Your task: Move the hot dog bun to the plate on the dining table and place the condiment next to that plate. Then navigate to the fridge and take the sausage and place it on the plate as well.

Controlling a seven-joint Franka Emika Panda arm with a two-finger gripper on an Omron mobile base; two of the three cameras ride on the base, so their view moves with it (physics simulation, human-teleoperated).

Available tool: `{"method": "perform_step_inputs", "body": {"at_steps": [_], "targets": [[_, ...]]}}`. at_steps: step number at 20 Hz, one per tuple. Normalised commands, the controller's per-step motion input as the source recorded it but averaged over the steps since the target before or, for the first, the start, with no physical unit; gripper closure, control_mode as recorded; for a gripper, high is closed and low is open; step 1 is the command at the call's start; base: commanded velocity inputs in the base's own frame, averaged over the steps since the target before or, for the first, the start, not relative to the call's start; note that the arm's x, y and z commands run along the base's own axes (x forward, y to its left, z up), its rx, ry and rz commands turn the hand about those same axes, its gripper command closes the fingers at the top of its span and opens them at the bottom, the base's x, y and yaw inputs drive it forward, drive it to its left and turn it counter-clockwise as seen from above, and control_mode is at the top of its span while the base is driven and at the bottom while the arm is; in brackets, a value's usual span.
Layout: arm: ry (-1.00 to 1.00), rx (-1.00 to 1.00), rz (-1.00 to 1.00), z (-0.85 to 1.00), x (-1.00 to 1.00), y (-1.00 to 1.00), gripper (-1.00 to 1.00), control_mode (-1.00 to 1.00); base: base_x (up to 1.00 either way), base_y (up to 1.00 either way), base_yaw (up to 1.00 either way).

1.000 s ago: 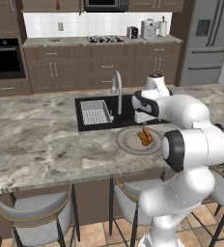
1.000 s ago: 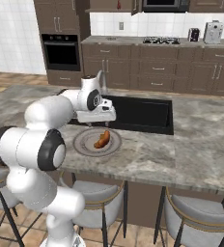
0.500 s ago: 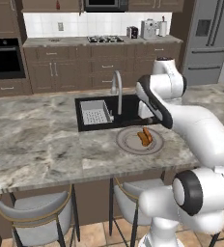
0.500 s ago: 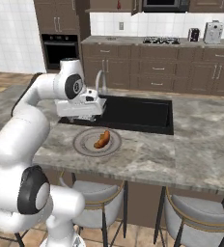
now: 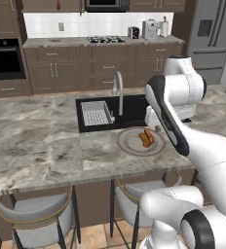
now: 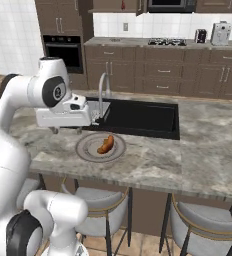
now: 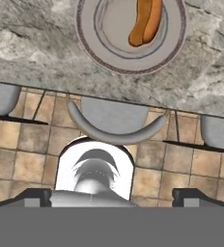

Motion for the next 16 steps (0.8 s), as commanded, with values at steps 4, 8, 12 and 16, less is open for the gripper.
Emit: {"method": "perform_step_inputs", "body": {"at_steps": [4, 8, 12, 16], "targets": [[-0.04, 0.02, 0.00, 0.00, -0.75, 0.00, -1.00, 1.00, -0.25, 0.01, 0.00], [0.00, 0.00, 0.00, 0.00, 0.00, 0.00, -1.00, 1.00, -1.00, 0.33, 0.00], [0.00, 0.00, 0.00, 0.00, 0.00, 0.00, -1.00, 1.00, -1.00, 0.94, 0.02], [0.00, 0.00, 0.00, 0.00, 0.00, 0.00, -1.00, 1.00, -0.65, 1.00, 0.05]]}}
